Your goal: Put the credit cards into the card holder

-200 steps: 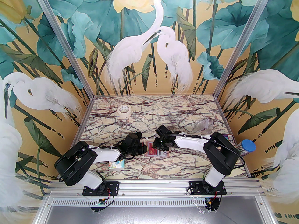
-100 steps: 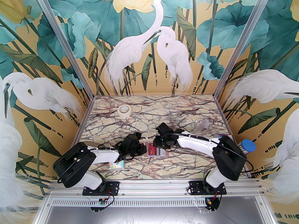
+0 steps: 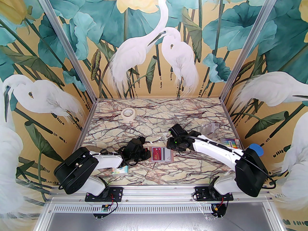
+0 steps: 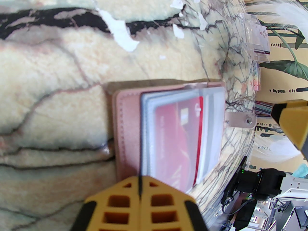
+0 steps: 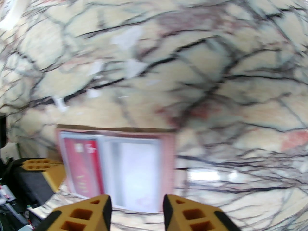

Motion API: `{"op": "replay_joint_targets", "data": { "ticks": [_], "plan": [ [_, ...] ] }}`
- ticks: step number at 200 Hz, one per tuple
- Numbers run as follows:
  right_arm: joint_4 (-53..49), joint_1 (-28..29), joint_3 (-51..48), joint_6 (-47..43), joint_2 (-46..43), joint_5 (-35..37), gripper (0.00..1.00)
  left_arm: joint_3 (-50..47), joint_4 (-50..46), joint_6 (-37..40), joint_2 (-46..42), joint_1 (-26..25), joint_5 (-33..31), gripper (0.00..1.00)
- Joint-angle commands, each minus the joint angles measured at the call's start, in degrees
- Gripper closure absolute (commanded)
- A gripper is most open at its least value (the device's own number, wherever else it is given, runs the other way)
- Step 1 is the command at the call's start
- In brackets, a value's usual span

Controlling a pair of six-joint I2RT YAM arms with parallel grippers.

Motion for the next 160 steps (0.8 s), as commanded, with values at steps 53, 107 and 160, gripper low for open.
{"op": "replay_joint_targets", "data": {
  "ticks": [53, 107, 160],
  "plan": [
    [-3.78, -0.01, -1.64, -1.52, 3.09, 2.40, 0.60, -1.40, -1.78, -0.40, -0.08, -0.23, -1.75, 1.00],
    [-3.75, 0.03, -1.25, -1.38, 3.99, 2.50, 0.73, -1.37, -1.60, -0.36, 0.07, -0.22, -1.72, 1.00],
    [-3.97, -0.05, -1.24, -1.45, 4.12, 1.79, 0.81, -1.35, -1.41, -0.42, 0.24, -0.30, -1.72, 1.00]
  ]
}}
